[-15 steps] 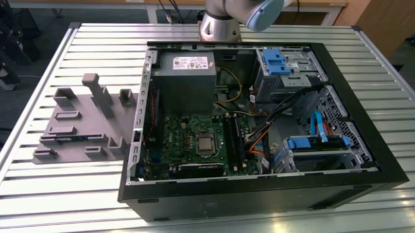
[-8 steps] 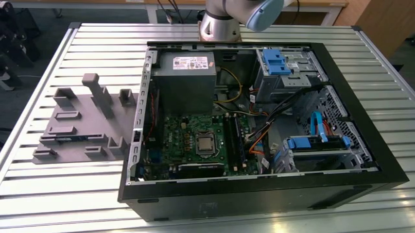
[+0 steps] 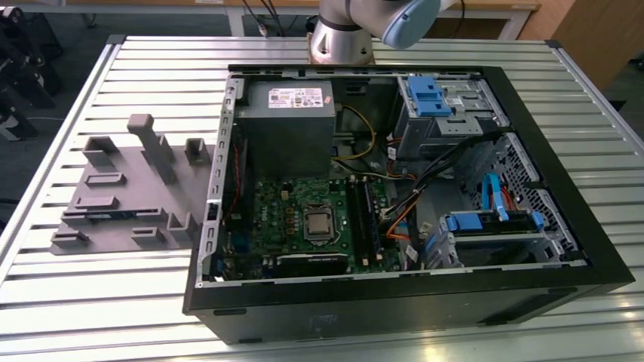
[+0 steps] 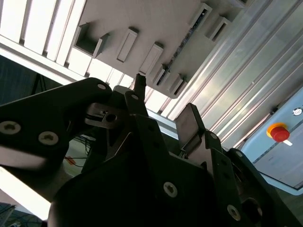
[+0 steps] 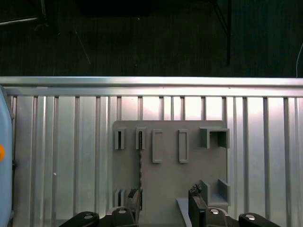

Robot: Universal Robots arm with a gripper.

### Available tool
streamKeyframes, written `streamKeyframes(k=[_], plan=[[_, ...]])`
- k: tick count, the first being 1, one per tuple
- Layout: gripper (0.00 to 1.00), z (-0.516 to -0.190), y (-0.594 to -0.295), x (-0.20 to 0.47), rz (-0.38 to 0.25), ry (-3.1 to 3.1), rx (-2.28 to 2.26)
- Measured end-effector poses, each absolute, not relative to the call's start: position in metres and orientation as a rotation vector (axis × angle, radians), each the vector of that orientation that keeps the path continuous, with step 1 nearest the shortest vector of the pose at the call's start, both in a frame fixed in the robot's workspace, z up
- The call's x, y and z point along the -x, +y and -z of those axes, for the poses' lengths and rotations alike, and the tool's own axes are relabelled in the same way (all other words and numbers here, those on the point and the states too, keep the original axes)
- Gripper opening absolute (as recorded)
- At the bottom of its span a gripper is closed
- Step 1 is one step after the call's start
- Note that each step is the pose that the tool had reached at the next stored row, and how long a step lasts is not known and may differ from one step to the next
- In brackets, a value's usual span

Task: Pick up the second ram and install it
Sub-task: 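Pick up the second ram and move it above second insertion slot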

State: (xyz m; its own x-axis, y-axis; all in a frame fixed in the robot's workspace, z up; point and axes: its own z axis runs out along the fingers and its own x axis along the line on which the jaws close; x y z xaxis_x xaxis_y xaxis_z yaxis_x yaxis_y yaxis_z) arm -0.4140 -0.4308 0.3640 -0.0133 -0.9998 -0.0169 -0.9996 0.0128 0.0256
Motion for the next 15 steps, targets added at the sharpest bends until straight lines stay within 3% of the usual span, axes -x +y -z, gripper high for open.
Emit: streamKeyframes(k=[15], plan=[[0.53, -0.3605, -0.4308, 0.414, 0.047, -2.231, -2.202]])
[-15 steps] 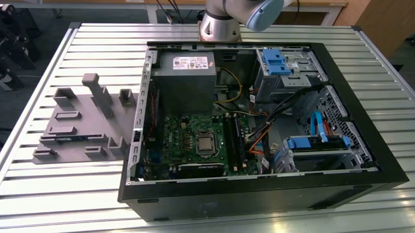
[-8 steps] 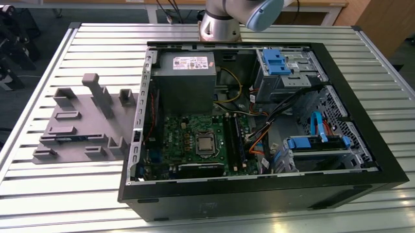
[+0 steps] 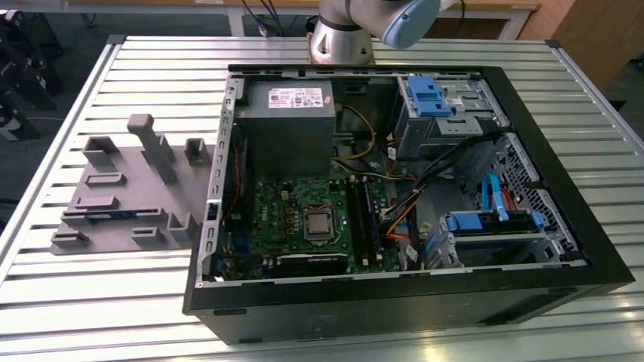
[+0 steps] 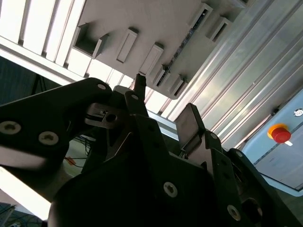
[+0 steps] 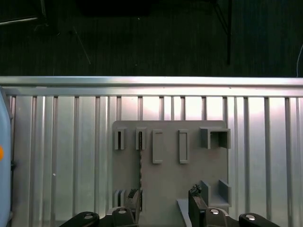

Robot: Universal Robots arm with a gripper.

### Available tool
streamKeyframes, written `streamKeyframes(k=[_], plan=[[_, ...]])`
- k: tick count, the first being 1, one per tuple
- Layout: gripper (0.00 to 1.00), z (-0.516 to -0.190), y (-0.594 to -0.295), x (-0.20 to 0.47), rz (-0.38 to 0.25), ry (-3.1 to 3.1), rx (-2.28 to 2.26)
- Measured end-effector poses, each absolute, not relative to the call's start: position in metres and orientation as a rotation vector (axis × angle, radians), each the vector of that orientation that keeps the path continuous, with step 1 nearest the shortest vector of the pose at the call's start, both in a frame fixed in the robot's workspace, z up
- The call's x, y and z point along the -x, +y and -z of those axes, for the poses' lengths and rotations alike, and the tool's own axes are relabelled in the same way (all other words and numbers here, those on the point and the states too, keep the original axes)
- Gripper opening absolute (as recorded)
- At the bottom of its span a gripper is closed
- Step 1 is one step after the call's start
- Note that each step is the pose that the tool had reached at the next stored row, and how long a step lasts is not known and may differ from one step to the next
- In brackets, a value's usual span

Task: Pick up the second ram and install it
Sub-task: 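Pick up the second ram and move it above second insertion slot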

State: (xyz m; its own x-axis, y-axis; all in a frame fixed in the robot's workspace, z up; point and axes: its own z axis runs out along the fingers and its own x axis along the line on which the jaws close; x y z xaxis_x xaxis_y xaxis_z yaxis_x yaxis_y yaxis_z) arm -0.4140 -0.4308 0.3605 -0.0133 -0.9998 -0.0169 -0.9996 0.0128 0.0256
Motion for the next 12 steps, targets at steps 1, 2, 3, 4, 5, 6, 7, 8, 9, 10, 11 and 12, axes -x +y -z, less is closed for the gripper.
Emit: streamKeyframes(k=[1, 2, 3, 4, 5, 6, 7, 8, 9, 10, 11, 12], plan=[[0.53, -0.3603, -0.4308, 0.414, 0.047, -2.231, -2.202], [0.53, -0.3601, -0.4308, 0.414, 0.047, -2.231, -2.202], [0.53, -0.3598, -0.4308, 0.414, 0.047, -2.231, -2.202], [0.53, -0.3595, -0.4308, 0.414, 0.047, -2.231, -2.202], [0.53, -0.3592, -0.4308, 0.414, 0.047, -2.231, -2.203], [0.53, -0.3588, -0.4308, 0.414, 0.047, -2.231, -2.203], [0.53, -0.3585, -0.4308, 0.414, 0.047, -2.231, -2.203], [0.53, -0.3583, -0.4308, 0.414, 0.047, -2.231, -2.202], [0.53, -0.358, -0.4308, 0.414, 0.047, -2.231, -2.202], [0.53, -0.3577, -0.4308, 0.414, 0.047, -2.231, -2.202], [0.53, -0.3575, -0.4308, 0.414, 0.047, -2.231, -2.202], [0.53, -0.3572, -0.4308, 0.414, 0.047, -2.231, -2.202]])
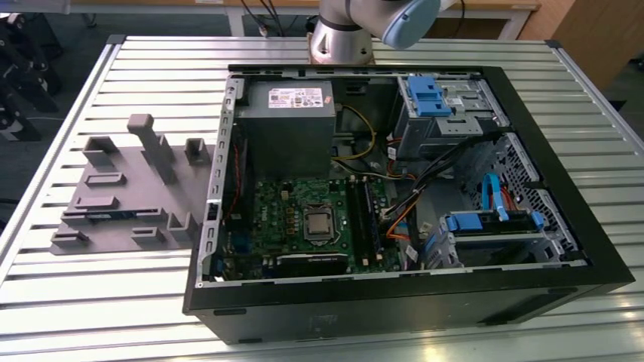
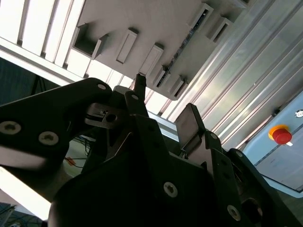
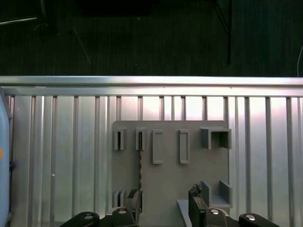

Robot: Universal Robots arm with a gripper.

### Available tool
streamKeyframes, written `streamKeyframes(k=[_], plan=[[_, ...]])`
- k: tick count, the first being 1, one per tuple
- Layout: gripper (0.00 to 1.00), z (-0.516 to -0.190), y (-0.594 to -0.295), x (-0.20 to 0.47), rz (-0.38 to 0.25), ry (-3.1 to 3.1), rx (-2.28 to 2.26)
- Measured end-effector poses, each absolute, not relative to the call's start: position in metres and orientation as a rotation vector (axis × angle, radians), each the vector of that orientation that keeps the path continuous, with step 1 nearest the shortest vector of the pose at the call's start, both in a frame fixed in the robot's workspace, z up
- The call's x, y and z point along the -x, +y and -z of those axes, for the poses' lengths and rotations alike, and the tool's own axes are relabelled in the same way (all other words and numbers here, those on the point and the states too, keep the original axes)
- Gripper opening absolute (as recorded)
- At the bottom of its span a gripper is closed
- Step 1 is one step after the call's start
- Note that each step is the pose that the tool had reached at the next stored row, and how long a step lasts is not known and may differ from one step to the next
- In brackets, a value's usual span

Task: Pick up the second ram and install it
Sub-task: 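Pick up the second ram and move it above second insertion slot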

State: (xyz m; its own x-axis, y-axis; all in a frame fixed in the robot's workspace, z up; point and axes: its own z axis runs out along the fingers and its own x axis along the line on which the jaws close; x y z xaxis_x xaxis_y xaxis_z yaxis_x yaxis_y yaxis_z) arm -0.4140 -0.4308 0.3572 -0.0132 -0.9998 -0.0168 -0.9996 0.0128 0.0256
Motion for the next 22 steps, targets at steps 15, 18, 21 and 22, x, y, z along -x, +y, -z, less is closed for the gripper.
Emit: streamKeyframes(k=[15, 18, 21, 22], plan=[[0.53, -0.3541, -0.4308, 0.414, 0.047, -2.231, -2.203], [0.53, -0.3533, -0.4308, 0.414, 0.047, -2.231, -2.202], [0.53, -0.3525, -0.4308, 0.414, 0.047, -2.231, -2.202], [0.53, -0.3522, -0.4308, 0.414, 0.047, -2.231, -2.203]])
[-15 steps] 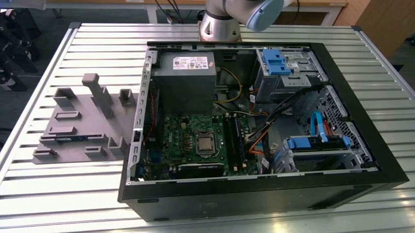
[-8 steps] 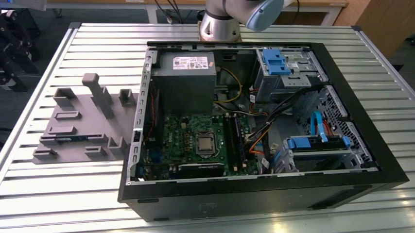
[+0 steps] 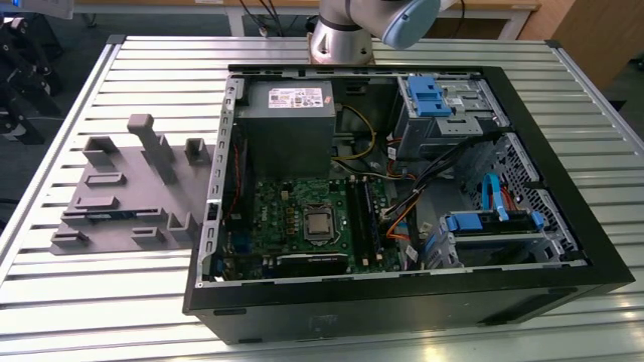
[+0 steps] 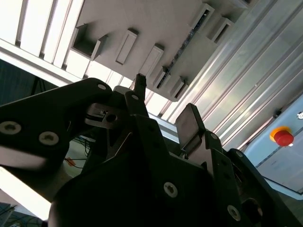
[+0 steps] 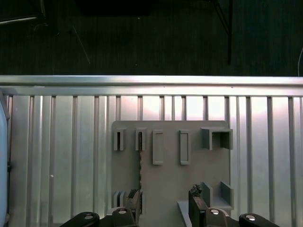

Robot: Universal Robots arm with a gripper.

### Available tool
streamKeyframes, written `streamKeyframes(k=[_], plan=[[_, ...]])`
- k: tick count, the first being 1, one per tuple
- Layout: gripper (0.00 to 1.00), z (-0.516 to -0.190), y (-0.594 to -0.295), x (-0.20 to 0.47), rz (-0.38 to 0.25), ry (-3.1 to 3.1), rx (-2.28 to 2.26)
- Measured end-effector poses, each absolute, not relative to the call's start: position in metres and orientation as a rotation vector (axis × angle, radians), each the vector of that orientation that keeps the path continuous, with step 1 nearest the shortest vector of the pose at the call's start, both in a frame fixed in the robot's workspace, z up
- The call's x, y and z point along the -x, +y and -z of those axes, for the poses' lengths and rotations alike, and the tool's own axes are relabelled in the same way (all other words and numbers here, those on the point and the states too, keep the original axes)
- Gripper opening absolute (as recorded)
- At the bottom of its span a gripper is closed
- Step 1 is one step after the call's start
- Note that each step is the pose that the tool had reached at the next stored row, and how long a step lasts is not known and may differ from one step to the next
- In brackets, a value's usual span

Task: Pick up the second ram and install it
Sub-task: 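Pick up the second ram and move it above second insertion slot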

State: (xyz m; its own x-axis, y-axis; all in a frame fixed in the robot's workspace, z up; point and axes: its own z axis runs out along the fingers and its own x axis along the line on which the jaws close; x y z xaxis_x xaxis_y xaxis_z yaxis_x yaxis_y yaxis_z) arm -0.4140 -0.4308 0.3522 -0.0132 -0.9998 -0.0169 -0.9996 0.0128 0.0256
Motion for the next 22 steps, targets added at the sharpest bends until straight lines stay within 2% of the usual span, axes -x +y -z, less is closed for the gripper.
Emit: streamKeyframes(k=[22], plan=[[0.53, -0.3446, -0.4308, 0.414, 0.047, -2.231, -2.203]])
